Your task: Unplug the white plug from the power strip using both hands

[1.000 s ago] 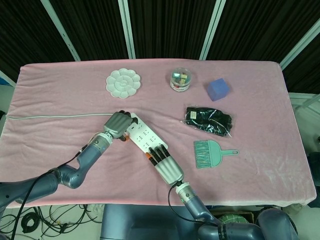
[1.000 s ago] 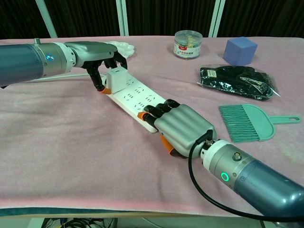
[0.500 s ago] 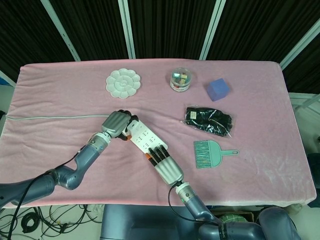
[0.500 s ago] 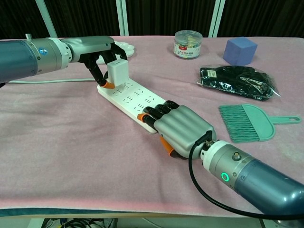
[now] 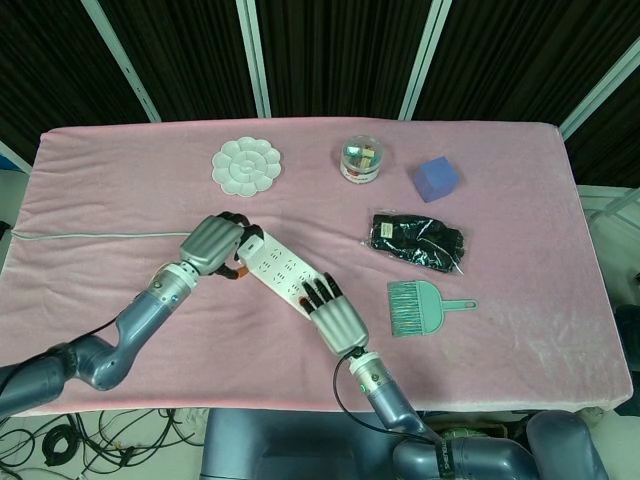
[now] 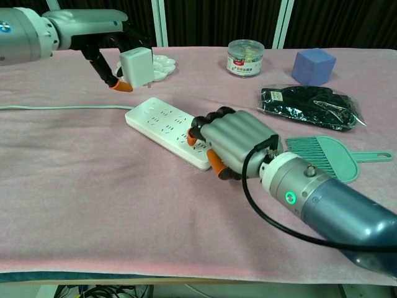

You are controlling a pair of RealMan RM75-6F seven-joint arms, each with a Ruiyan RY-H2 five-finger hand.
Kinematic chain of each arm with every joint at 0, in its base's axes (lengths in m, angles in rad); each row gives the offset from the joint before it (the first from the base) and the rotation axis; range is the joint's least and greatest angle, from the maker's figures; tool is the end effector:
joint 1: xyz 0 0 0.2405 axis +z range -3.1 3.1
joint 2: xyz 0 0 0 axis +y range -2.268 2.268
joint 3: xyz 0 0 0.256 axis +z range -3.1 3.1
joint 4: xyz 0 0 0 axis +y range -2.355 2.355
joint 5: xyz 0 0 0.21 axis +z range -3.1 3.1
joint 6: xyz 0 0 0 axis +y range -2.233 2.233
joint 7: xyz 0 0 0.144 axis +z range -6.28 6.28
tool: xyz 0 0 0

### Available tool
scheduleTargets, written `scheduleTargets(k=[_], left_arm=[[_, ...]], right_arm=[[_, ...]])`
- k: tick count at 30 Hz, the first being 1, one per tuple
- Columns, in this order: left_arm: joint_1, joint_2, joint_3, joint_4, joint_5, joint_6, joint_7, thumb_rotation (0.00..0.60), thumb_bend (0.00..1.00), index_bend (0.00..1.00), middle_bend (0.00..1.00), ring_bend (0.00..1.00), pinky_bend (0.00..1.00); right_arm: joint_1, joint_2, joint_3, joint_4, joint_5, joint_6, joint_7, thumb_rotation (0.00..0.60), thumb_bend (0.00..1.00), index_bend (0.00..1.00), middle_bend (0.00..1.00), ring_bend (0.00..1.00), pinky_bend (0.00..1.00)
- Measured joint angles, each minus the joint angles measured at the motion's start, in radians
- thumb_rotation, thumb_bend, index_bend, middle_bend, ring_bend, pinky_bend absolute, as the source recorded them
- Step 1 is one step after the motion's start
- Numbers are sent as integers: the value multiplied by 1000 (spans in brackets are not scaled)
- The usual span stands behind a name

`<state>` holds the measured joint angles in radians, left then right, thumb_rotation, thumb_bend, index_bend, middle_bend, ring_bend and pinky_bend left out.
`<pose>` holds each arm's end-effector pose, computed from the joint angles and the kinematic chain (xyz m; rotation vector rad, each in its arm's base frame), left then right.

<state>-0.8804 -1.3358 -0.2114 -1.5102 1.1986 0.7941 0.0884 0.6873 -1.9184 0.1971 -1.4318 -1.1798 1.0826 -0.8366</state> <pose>-0.1130 0.3852 0.0397 -1.9932 -0.9200 -1.0040 -0.0792 -0.2821 -0.1017 1.9564 -0.6613 0.8977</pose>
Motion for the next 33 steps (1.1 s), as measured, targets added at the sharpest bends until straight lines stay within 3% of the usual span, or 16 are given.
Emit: scheduleTargets(k=[4, 11, 17, 22, 25, 27, 30, 33], left_arm=[[61, 74, 36, -60, 66, 50, -57, 600, 730, 697, 666, 236, 256], [164, 120, 125, -64, 192, 132, -200, 600, 715, 678, 650, 236, 247], [218, 115, 193, 14, 265, 174, -265, 600, 698, 645, 620, 222, 235], [244, 72, 224, 98, 285, 179, -325, 600, 621, 542, 522, 158, 205], [251, 44, 235, 138, 289, 173, -328, 600, 427, 451, 425, 88, 162], [253, 27, 238, 155, 288, 171, -307, 600, 229, 348, 304, 20, 80], [255, -2, 240, 175, 274, 148, -281, 600, 84, 255, 154, 0, 2], [250, 5, 239, 153, 256, 115, -277, 600, 21, 228, 102, 0, 0]], right_arm=[[-4, 71, 35, -64, 9, 32, -3, 600, 711, 281, 130, 129, 84], [-31, 213, 72, -147, 32, 72, 15, 600, 689, 274, 129, 130, 84], [-73, 340, 78, -205, 32, 105, 53, 600, 640, 267, 126, 130, 84], [-121, 455, 66, -242, 21, 129, 105, 600, 619, 253, 121, 129, 84], [-151, 521, 53, -256, 13, 138, 144, 600, 568, 236, 115, 128, 84], [-171, 560, 42, -261, 4, 145, 175, 600, 470, 208, 98, 114, 79], [-203, 619, 20, -264, -20, 158, 226, 600, 335, 155, 61, 67, 74], [-229, 665, 0, -267, -38, 168, 262, 600, 273, 128, 39, 38, 74]])
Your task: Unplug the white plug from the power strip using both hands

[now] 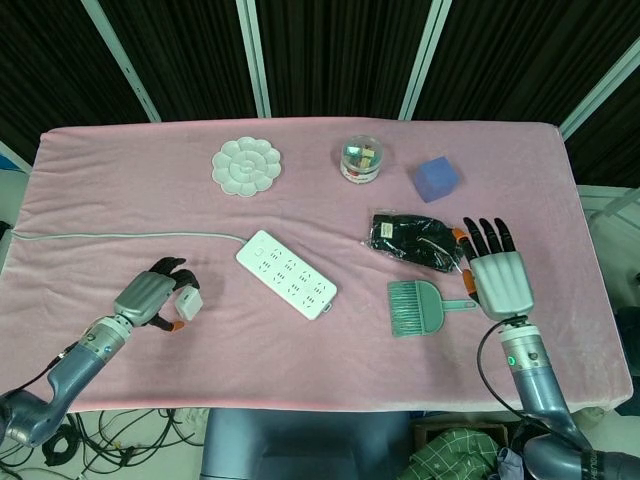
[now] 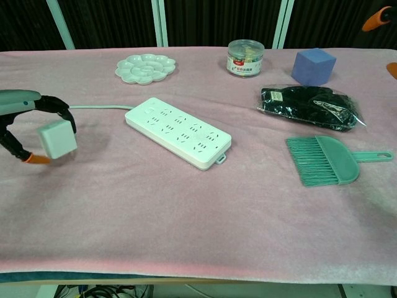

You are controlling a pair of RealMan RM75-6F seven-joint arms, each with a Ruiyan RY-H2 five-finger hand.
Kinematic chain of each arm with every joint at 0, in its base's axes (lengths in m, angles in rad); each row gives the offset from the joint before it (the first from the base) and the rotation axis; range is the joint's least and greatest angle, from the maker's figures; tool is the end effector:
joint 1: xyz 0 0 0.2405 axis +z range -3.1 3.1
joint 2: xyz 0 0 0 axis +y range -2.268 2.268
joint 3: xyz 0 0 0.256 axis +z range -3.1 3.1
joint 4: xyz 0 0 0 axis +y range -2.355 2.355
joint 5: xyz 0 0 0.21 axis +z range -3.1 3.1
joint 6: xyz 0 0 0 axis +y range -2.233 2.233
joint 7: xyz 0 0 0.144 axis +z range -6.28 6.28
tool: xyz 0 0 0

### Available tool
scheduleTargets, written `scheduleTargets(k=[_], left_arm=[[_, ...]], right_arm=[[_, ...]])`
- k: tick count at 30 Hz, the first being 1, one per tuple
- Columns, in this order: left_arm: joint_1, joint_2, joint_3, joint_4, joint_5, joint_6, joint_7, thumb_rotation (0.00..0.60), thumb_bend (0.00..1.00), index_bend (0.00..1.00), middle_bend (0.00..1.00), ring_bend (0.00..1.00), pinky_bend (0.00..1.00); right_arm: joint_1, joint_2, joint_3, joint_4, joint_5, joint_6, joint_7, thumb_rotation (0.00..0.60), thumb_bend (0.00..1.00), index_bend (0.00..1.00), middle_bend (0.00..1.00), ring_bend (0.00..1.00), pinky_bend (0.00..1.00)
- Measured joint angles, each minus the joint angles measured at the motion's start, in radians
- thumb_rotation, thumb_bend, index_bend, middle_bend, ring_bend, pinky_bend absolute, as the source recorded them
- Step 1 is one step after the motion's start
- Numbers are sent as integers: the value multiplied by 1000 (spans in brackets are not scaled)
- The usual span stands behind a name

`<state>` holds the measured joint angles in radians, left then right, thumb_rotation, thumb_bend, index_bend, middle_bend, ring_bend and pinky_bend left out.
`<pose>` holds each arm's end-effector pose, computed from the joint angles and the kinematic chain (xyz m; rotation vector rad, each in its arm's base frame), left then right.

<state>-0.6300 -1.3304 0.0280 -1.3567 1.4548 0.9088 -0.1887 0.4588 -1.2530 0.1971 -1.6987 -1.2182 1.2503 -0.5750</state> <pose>-0.2553 0.3157 0.0361 -1.9625 -1.0970 -0.8029 -0.2162 -0.3037 0.1073 1.5837 -0.6261 0.7621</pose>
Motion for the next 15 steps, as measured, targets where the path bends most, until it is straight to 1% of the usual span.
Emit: scheduleTargets(k=[3, 6, 9, 11, 13, 15], left_arm=[[0, 33, -8, -43, -19, -7, 13, 600, 13, 221, 94, 0, 0], [10, 77, -23, -107, -40, 10, 10, 600, 13, 204, 83, 0, 0], [32, 127, -36, -175, -55, 53, -1, 600, 13, 166, 64, 0, 0], [49, 164, -36, -219, -60, 80, -2, 600, 13, 166, 66, 0, 0], [68, 194, -34, -251, -60, 99, 14, 600, 13, 165, 70, 0, 0], [97, 213, -27, -281, -57, 142, 51, 600, 13, 165, 76, 0, 0]], right_arm=[[-22, 38, -12, -3, -16, 16, 26, 600, 266, 119, 31, 29, 74], [-46, 65, -22, -2, -37, 37, 71, 600, 266, 118, 31, 29, 73], [-77, 88, -35, 1, -58, 65, 131, 600, 266, 117, 31, 29, 72], [-106, 105, -50, 4, -79, 88, 169, 600, 266, 116, 31, 30, 72], [-131, 116, -65, 9, -101, 117, 196, 600, 266, 115, 31, 30, 72], [-154, 122, -77, 15, -119, 143, 216, 600, 266, 115, 31, 30, 72]])
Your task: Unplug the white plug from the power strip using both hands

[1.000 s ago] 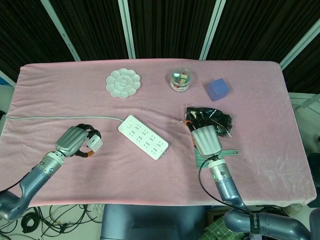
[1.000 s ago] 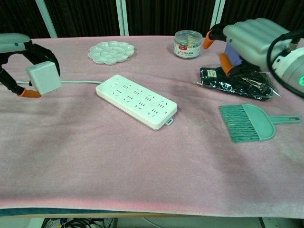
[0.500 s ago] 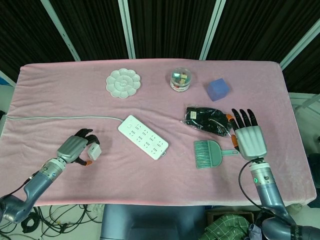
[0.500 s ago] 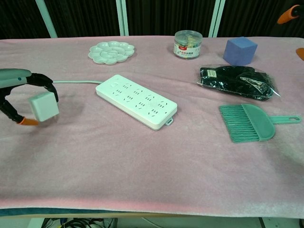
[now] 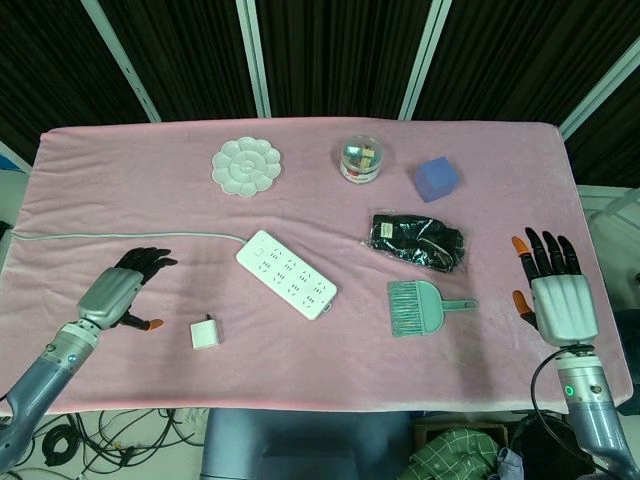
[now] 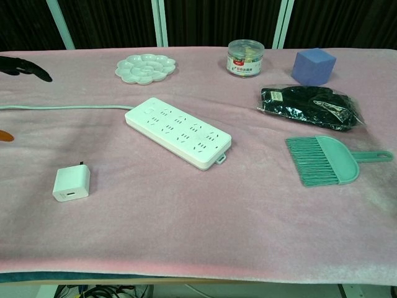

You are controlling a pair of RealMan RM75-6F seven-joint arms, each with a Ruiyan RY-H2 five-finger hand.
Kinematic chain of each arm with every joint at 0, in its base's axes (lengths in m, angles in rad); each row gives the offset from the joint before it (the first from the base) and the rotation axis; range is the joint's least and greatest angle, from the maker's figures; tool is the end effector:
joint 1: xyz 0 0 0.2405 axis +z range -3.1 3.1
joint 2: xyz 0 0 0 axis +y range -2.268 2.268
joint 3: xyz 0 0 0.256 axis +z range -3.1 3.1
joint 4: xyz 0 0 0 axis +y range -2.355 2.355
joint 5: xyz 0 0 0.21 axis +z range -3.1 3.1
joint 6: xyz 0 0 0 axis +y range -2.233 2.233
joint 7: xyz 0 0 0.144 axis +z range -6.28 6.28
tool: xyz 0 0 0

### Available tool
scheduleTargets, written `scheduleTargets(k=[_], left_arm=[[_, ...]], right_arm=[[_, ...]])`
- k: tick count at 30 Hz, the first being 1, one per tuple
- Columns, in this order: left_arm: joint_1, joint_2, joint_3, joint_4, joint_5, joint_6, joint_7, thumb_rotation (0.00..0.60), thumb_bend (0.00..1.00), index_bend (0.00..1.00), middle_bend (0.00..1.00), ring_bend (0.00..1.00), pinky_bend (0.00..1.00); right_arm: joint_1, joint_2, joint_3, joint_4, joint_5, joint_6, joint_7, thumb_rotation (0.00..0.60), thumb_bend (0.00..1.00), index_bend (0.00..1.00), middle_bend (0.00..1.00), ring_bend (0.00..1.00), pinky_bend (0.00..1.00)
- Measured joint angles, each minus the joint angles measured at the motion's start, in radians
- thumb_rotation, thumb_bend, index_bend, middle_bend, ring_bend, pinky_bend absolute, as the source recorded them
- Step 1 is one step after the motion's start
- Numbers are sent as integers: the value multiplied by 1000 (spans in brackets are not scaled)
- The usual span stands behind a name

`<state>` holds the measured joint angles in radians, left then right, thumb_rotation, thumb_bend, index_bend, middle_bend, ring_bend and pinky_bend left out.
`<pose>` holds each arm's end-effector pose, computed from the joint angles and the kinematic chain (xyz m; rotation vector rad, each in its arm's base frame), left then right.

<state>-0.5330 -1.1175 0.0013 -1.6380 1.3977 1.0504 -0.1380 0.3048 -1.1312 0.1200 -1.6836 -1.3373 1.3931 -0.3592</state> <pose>-0.2444 0.2867 0.0997 -1.7898 -1.1253 -0.9165 -0.2657 -0.2569 0.1535 1.4744 -0.6581 0.7820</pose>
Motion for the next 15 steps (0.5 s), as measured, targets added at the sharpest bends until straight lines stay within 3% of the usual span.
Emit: scheduleTargets(k=[8, 15], left_arm=[[184, 57, 70, -130, 39, 254, 196, 600, 13, 165, 82, 0, 0], [388, 46, 133, -139, 156, 547, 236, 600, 13, 170, 83, 0, 0]], right_arm=[[-119, 11, -84, -5, -108, 127, 69, 600, 266, 114, 31, 30, 72], [-198, -17, -168, -6, -215, 186, 80, 600, 266, 114, 31, 30, 72]])
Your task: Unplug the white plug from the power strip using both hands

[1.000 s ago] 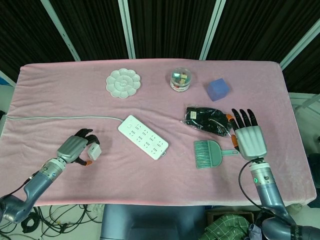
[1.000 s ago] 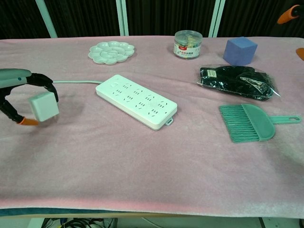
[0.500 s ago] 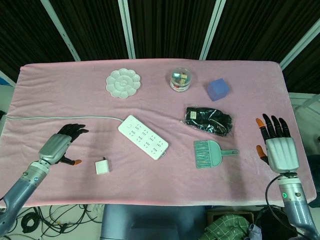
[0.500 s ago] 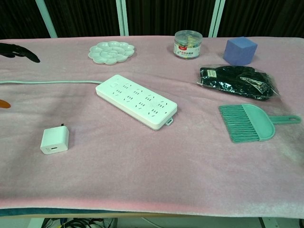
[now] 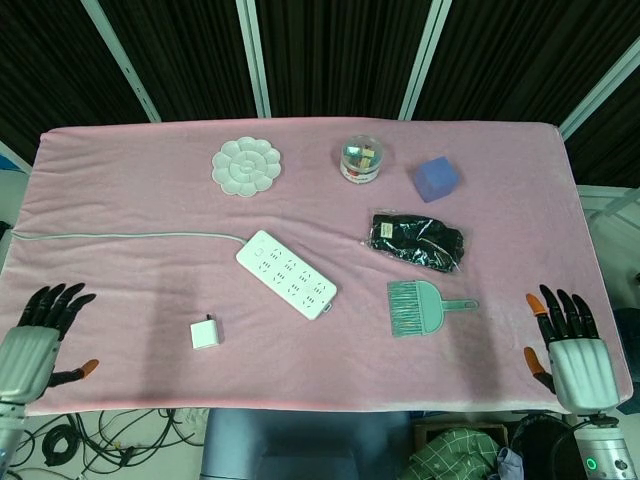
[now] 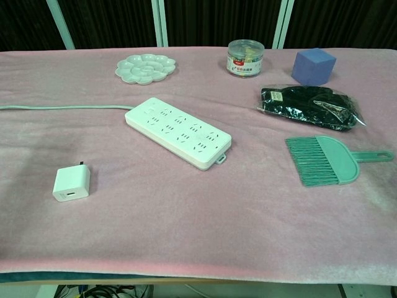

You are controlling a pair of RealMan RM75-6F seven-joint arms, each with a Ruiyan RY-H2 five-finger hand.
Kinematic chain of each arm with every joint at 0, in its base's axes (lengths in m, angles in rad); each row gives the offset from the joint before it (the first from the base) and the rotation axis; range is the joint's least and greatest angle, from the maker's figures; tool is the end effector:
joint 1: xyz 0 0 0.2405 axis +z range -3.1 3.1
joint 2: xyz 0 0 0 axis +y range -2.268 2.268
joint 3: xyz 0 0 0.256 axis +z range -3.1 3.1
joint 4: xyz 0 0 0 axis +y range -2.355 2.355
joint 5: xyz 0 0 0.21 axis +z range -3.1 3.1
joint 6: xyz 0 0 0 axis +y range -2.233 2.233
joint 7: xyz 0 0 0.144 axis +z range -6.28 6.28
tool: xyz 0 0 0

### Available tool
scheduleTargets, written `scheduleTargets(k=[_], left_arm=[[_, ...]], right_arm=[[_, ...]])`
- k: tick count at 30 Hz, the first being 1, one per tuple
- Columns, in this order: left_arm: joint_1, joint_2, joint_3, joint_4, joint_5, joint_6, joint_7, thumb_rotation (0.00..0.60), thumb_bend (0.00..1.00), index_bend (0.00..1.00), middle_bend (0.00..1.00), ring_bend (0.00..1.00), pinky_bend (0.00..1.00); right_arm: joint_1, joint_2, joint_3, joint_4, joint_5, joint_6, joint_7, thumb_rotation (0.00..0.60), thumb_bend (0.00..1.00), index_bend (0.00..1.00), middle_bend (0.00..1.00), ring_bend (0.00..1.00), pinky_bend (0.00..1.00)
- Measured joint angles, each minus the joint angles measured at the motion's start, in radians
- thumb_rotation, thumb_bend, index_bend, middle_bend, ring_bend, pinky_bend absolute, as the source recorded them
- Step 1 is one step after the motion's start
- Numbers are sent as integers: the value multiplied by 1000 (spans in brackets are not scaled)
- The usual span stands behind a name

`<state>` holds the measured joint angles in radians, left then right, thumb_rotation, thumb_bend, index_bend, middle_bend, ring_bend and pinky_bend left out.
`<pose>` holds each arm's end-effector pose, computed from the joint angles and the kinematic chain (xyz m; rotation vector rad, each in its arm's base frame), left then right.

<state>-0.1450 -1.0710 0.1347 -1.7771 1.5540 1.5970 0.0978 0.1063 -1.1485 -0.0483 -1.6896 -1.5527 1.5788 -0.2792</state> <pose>-0.2753 0.1569 0.1511 -1.4881 -0.9153 -0.9335 -0.2853 -0.1650 0.1408 1.4926 -0.7353 0.8145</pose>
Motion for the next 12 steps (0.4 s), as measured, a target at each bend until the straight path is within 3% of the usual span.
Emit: scheduleTargets(k=[3, 6, 12], left_arm=[[77, 4, 37, 10, 46, 69, -10, 600, 13, 170, 84, 0, 0], [101, 40, 62, -12, 52, 62, -33, 600, 13, 170, 84, 0, 0], [124, 59, 49, -34, 50, 62, -6, 600, 13, 173, 84, 0, 0]], right_arm=[[-16, -11, -19, 13, -40, 8, 1, 600, 267, 113, 31, 30, 72], [-20, -11, -28, 24, -66, 4, 12, 600, 267, 110, 31, 30, 72], [-24, -3, -24, 29, -72, -8, 24, 600, 267, 109, 31, 30, 72]])
